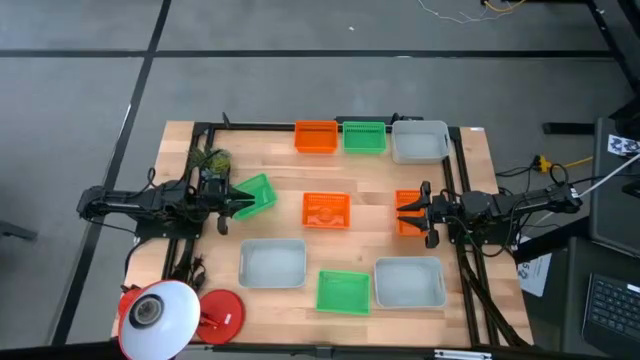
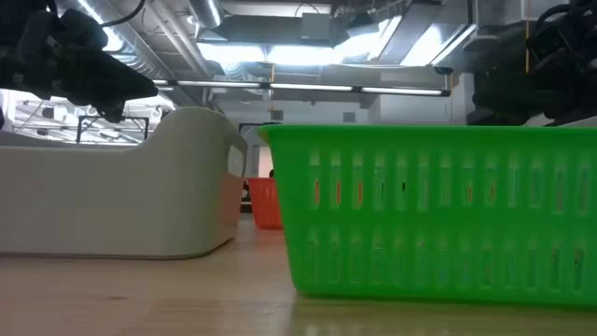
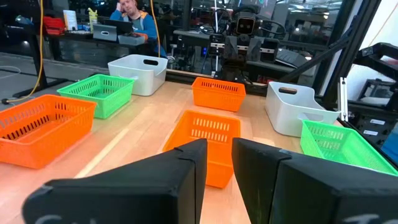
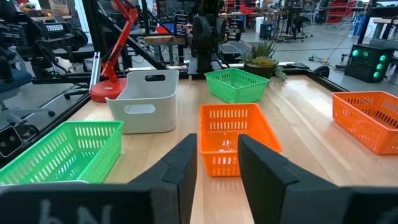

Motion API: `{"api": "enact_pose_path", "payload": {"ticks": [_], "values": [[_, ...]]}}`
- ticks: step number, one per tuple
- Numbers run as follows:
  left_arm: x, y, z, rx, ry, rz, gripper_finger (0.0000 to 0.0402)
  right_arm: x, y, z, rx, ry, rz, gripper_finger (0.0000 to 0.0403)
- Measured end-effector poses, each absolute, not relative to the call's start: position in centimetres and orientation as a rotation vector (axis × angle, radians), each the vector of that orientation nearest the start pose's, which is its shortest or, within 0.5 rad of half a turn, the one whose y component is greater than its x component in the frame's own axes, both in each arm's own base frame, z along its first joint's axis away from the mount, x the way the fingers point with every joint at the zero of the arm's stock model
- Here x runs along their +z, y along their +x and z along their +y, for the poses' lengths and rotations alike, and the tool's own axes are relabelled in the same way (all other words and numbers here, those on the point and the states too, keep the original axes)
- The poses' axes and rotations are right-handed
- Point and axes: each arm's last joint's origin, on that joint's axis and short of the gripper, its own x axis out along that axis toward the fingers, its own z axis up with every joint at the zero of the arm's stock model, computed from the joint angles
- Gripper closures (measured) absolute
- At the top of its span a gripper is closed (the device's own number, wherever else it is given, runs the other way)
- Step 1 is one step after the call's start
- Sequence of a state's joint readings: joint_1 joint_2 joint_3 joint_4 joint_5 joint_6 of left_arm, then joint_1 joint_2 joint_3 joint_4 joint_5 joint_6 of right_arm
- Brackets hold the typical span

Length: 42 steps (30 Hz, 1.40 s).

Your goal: Stack baskets by color

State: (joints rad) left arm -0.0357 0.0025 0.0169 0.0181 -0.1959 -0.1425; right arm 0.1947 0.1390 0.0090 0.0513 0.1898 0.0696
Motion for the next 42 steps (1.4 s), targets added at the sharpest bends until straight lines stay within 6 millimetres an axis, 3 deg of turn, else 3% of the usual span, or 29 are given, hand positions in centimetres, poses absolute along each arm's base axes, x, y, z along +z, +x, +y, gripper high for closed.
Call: {"api": "enact_pose_path", "payload": {"ticks": [11, 19, 26, 31, 42], "values": [[17.08, 9.64, 0.22, 0.157, -0.146, -0.044, 0.0334, 16.04, 10.42, 1.50, 0.002, 0.053, 0.077, 0.0288], [17.08, 9.64, 0.22, 0.157, -0.146, -0.044, 0.0334, 16.03, 10.42, 1.50, 0.009, -0.123, 0.076, 0.0288], [17.08, 9.63, 0.22, 0.158, -0.146, -0.044, 0.0334, 16.20, 10.43, 1.65, 0.049, 0.211, 0.065, 0.0288], [17.09, 9.63, 0.22, 0.158, -0.146, -0.044, 0.0334, 16.30, 10.43, 1.66, 0.049, 0.350, 0.060, 0.0288], [17.22, 9.65, 0.22, 0.158, -0.108, -0.063, 0.0334, 16.79, 10.45, 1.66, 0.057, 0.441, 0.011, 0.0288]]}}
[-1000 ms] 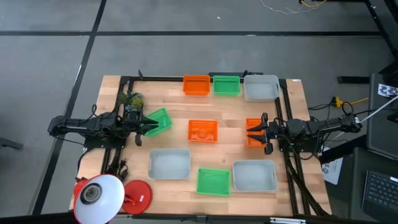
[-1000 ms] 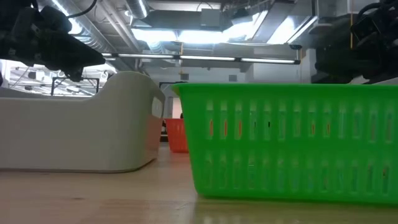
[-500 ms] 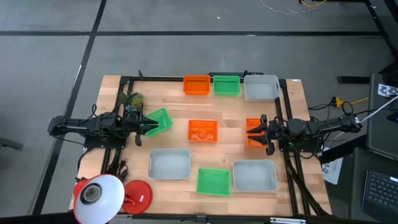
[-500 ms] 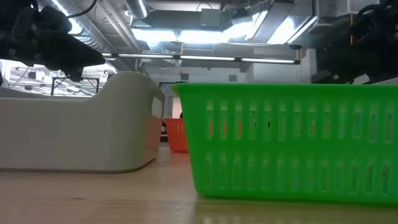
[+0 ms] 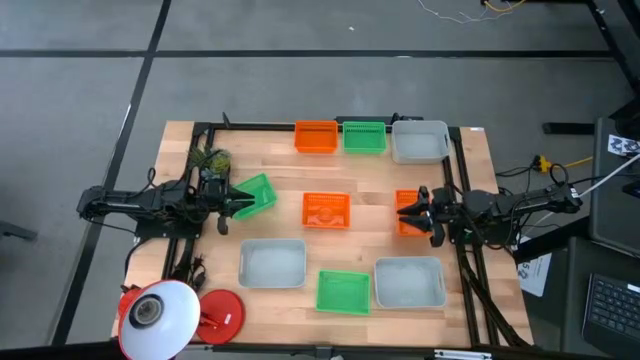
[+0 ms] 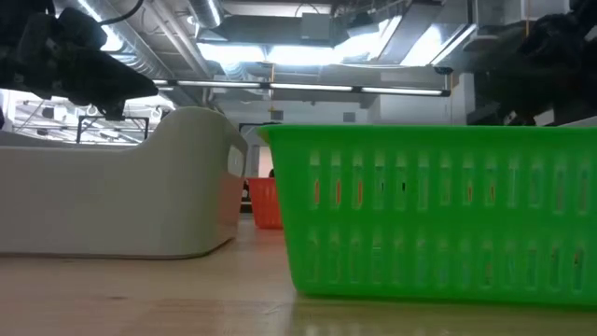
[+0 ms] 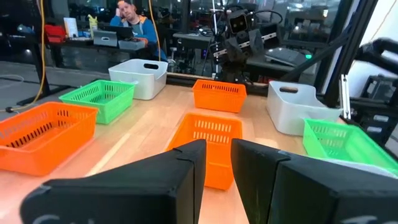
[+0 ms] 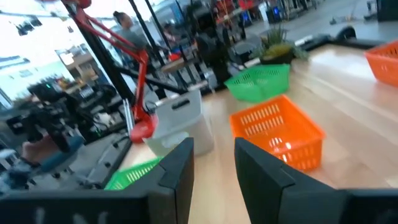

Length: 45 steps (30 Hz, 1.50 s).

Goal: Stack baskets by color
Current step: Stack the middle green bin on the top green bin

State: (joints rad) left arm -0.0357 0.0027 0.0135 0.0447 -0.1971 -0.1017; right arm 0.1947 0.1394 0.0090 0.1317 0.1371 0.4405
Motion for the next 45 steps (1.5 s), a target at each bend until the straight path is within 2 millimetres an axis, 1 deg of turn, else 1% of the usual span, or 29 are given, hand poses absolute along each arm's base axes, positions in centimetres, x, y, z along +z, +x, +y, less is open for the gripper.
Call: {"api": "enact_pose_path", "payload": {"ticks": [14, 19, 24, 27, 29, 31, 33, 35, 38, 40, 42, 45], "values": [[20.5, 8.9, 0.3, 0.154, -0.150, -0.407, 0.0334, 19.3, 10.1, 1.6, 0.099, 0.369, -0.250, 0.0288], [20.3, 9.0, 0.3, 0.165, -0.149, -0.387, 0.0334, 19.3, 10.2, 1.6, 0.091, 0.312, -0.245, 0.0288], [20.2, 9.2, 0.3, 0.165, -0.146, -0.368, 0.0334, 19.4, 10.3, 1.6, 0.101, 0.357, -0.257, 0.0288], [20.1, 9.4, 0.3, 0.163, -0.148, -0.357, 0.0334, 19.5, 10.3, 1.8, 0.142, 0.345, -0.257, 0.0288], [20.0, 9.6, 0.3, 0.166, -0.183, -0.345, 0.0334, 19.4, 10.4, 1.8, 0.155, 0.328, -0.249, 0.0288], [19.7, 10.0, 0.4, 0.195, -0.227, -0.294, 0.0334, 19.3, 10.5, 1.8, 0.151, 0.304, -0.241, 0.0288], [19.0, 10.6, 0.4, 0.223, -0.267, -0.200, 0.0334, 19.3, 10.5, 1.8, 0.142, 0.275, -0.236, 0.0288], [19.2, 11.2, 0.4, 0.232, -0.298, -0.145, 0.0334, 19.2, 10.6, 1.8, 0.117, 0.258, -0.232, 0.0288], [20.4, 12.2, 0.4, 0.241, -0.277, -0.102, 0.0334, 19.1, 10.7, 1.7, 0.083, 0.254, -0.228, 0.0288], [21.8, 13.0, 0.4, 0.247, -0.232, -0.059, 0.0334, 19.1, 10.7, 1.7, 0.080, 0.253, -0.221, 0.0288], [23.0, 13.8, 0.3, 0.259, -0.191, 0.051, 0.0334, 19.0, 10.8, 1.7, 0.081, 0.252, -0.215, 0.0288], [24.1, 14.9, 0.4, 0.316, -0.159, 0.280, 0.0334, 18.9, 10.9, 1.8, 0.080, 0.247, -0.203, 0.0288]]}}
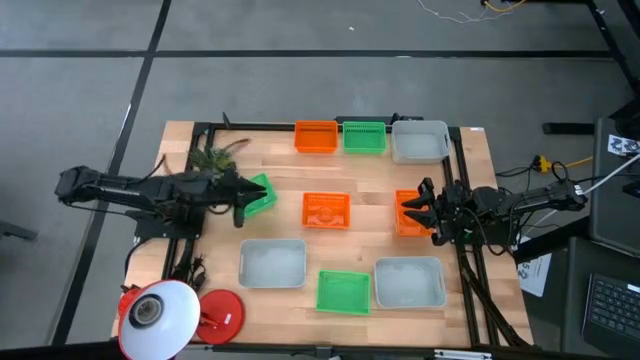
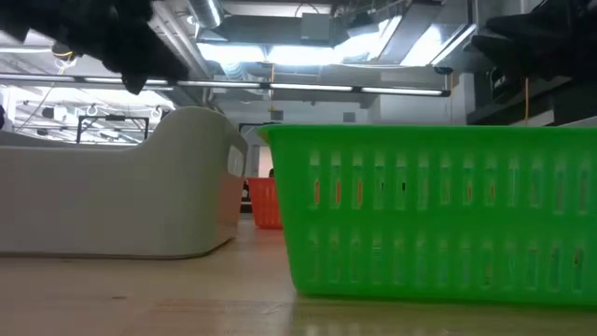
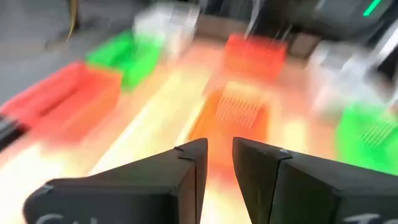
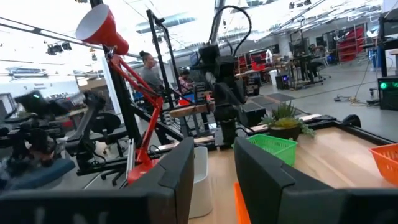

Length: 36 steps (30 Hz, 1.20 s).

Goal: Stack baskets by color
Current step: Stack the middle green bin on the top green bin

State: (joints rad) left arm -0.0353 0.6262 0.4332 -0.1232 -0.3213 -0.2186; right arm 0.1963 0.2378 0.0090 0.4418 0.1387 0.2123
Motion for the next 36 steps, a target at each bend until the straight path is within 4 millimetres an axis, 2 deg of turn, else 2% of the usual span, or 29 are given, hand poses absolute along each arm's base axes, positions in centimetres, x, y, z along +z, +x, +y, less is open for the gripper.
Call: {"api": "enact_pose_path", "payload": {"ticks": [3, 8, 11, 17, 21, 25, 30, 33, 36], "values": [[24.5, 16.0, 0.5, 0.408, -0.165, 0.508, 0.0334, 18.8, 11.0, 1.8, 0.077, 0.234, -0.189, 0.0288], [23.9, 18.1, 0.8, 0.474, -0.253, 0.849, 0.0334, 18.6, 11.1, 1.8, 0.075, 0.230, -0.172, 0.0288], [22.5, 19.3, 1.3, 0.521, -0.240, 1.035, 0.0335, 18.5, 11.2, 1.8, 0.075, 0.231, -0.164, 0.0288], [18.9, 22.4, 3.2, 0.606, -0.261, 1.256, 0.0335, 18.5, 11.2, 1.8, 0.076, 0.234, -0.162, 0.0288], [17.5, 25.1, 5.4, 0.676, -0.242, 1.270, 0.0335, 18.4, 11.2, 1.9, 0.086, 0.255, -0.153, 0.0288], [17.9, 29.2, 7.8, 0.640, -0.191, 1.142, 0.0335, 18.3, 11.2, 1.9, 0.085, 0.255, -0.145, 0.0288], [21.4, 34.1, 9.5, 0.568, -0.082, 0.889, 0.0335, 18.3, 11.2, 1.9, 0.086, 0.254, -0.144, 0.0288], [23.8, 35.4, 9.1, 0.525, -0.023, 0.832, 0.0335, 18.2, 11.2, 1.9, 0.085, 0.254, -0.134, 0.0288], [25.2, 35.6, 8.2, 0.497, -0.003, 0.854, 0.0335, 18.0, 11.2, 1.9, 0.083, 0.263, -0.106, 0.0288]]}}
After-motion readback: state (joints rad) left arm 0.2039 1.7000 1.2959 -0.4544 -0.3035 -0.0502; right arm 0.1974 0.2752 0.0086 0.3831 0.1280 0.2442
